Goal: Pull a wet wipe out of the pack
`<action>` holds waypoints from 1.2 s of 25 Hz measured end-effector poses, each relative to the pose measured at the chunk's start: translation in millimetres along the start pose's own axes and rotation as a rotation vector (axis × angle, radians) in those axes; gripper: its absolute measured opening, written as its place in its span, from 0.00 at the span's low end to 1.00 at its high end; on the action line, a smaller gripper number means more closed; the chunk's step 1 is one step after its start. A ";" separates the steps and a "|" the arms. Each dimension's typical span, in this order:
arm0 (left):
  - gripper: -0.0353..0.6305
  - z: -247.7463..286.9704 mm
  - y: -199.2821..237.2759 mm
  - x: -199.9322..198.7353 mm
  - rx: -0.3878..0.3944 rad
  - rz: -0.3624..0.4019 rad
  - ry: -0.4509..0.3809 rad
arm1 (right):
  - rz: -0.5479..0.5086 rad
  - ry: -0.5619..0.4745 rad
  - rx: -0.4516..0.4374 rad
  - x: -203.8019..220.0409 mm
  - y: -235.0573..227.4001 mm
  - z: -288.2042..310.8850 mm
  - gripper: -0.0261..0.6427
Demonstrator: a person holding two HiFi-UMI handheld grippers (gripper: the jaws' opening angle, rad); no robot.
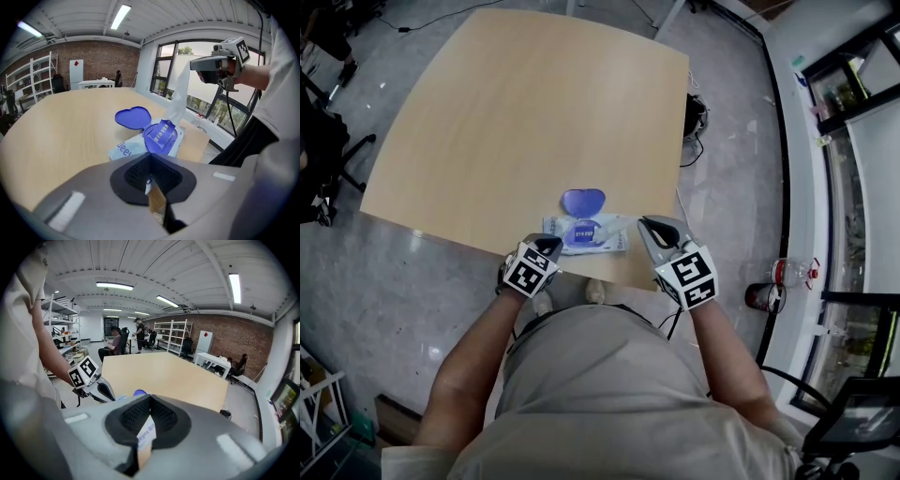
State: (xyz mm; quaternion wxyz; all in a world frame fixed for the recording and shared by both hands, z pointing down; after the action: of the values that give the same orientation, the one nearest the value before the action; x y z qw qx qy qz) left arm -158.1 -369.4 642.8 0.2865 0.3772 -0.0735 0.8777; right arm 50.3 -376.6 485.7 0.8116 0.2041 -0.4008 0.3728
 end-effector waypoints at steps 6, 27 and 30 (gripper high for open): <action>0.06 -21.3 3.6 -0.9 -0.010 0.000 -0.043 | 0.022 -0.027 0.040 -7.0 3.4 -13.7 0.04; 0.06 -172.3 -20.8 -42.8 -0.002 -0.022 -0.399 | 0.085 -0.162 0.101 -35.6 73.4 -96.7 0.04; 0.06 -196.5 -41.5 -51.2 -0.021 -0.015 -0.432 | 0.077 -0.182 0.070 -35.1 85.9 -115.0 0.04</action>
State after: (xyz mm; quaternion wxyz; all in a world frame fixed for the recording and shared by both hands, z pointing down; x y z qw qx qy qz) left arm -228.6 -290.3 464.7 0.2744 0.5539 -0.1393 0.7736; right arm 27.5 -264.7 391.9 0.7493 0.2498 -0.4672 0.3974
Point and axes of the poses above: the fingertips, and each gripper's own axes: z forward along the fingers, y to its left, x out of its underside, the point moved 6 cm from there along -z, backward along the fingers, and after that the axes turned 6 degrees about z, right-handed, at the moved point
